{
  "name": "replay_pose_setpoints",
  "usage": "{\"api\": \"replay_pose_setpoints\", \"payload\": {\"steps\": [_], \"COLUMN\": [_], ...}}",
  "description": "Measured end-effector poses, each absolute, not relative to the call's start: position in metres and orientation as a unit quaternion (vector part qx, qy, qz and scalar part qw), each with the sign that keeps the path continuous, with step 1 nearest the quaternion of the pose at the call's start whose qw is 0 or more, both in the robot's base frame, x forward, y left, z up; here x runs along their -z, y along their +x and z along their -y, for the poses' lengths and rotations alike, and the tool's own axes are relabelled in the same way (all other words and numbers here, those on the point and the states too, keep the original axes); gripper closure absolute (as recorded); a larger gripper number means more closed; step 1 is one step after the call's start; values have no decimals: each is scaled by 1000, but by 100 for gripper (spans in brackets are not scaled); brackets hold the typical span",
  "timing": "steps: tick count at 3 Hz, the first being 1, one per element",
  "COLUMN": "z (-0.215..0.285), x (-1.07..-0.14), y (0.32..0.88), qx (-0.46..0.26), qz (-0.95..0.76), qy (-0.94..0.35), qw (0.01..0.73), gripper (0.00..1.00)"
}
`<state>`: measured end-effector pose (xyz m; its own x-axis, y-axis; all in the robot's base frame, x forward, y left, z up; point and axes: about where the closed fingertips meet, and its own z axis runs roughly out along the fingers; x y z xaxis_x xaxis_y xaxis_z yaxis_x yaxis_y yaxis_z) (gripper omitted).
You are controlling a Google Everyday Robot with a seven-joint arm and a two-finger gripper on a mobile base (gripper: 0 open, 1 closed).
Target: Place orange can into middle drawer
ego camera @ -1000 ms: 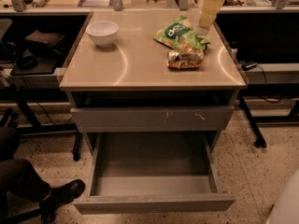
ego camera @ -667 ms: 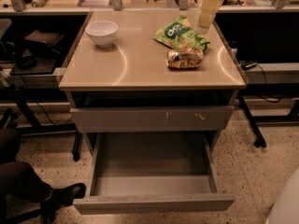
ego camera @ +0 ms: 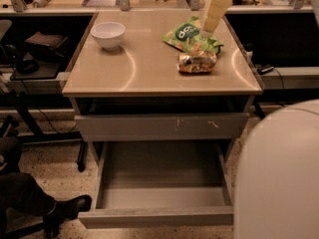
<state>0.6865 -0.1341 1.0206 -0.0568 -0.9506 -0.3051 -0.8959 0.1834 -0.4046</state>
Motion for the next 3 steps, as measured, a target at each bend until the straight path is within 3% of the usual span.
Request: {"api": "replay_pose_setpoints", "payload": {"steps": [1, 3], "z": [135, 129], "x": [-988, -975], "y": [725, 751], "qx": [24, 17], "qz": [-734, -733], "qy": [-625, -617], "qw": [263, 284], "gripper": [0, 0]}}
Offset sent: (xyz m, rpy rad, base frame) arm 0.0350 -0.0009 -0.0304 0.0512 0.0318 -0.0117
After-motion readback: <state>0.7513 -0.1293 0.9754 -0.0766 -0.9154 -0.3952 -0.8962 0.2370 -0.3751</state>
